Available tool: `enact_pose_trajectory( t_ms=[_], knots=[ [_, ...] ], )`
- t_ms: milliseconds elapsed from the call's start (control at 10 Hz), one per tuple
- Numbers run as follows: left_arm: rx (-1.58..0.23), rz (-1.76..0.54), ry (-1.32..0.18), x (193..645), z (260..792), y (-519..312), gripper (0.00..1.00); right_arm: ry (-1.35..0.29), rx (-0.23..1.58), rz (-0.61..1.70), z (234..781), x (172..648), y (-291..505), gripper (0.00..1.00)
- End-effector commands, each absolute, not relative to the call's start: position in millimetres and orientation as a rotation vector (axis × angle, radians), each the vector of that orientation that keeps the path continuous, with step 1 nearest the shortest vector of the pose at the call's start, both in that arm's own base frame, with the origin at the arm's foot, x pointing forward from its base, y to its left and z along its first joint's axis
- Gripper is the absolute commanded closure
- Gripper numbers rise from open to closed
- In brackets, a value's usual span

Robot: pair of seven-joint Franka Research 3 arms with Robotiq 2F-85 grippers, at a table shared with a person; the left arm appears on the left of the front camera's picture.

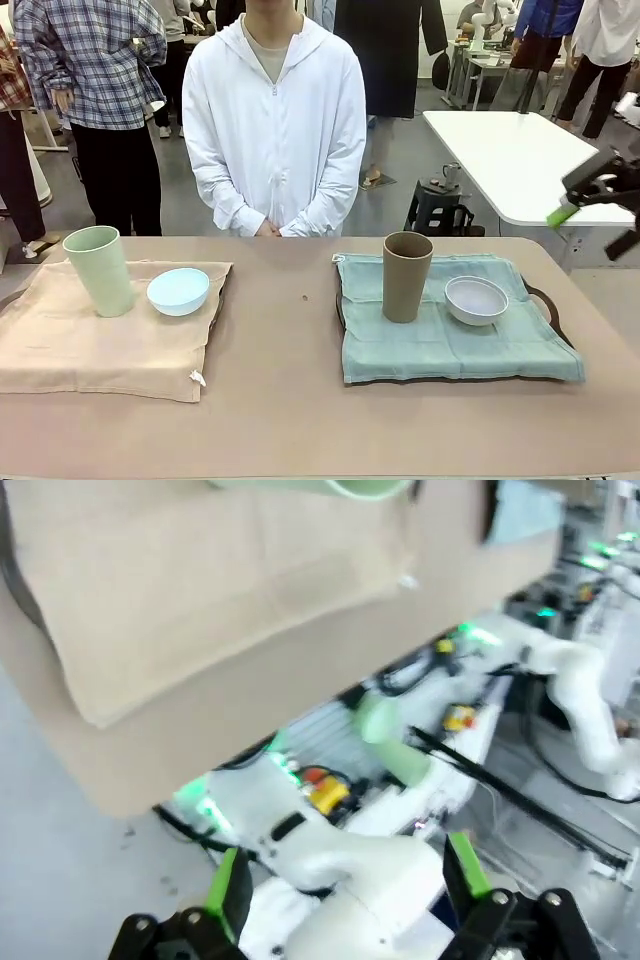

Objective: Set up a tray with a mat and arrange the tableware.
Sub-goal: Place the Picnic Bowl and Reusable plastic cup back onto the Handle tray in front of the human's position.

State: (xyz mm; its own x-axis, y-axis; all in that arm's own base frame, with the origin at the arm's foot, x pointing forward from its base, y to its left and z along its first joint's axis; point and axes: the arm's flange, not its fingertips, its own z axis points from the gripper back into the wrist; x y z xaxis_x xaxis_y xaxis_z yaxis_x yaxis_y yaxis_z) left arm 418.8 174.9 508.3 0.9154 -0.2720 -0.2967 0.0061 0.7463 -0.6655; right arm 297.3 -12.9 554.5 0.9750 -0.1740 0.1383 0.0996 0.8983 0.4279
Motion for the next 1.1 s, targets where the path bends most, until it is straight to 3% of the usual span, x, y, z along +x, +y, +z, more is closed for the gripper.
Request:
enact_pose_trajectory(
  t_ms=[0, 100, 200, 300, 700, 1000],
  knots=[
    [-0.716, -0.162, 0.252, 407, 535, 187, 0.0, -0.197, 0.447, -0.146, 558, 307, 1, 0.0],
    [-0.716, -0.157, 0.393, 419, 508, 175, 0.0, -0.197, 0.447, -0.146, 558, 307, 1, 0.0],
    [-0.716, -0.157, 0.393, 419, 508, 175, 0.0, -0.197, 0.447, -0.146, 558, 307, 1, 0.0],
    [-0.74, -0.144, 0.35, 410, 524, 190, 0.0, -0.181, 0.434, -0.144, 557, 297, -10, 0.0],
    [-1.059, 0.076, 0.123, 388, 502, 224, 0.0, -0.196, 0.871, -0.225, 536, 269, -120, 0.0],
    [-1.194, 0.134, 0.045, 359, 498, 261, 0.0, -0.235, 1.025, -0.324, 519, 233, -188, 0.0]
  ],
)
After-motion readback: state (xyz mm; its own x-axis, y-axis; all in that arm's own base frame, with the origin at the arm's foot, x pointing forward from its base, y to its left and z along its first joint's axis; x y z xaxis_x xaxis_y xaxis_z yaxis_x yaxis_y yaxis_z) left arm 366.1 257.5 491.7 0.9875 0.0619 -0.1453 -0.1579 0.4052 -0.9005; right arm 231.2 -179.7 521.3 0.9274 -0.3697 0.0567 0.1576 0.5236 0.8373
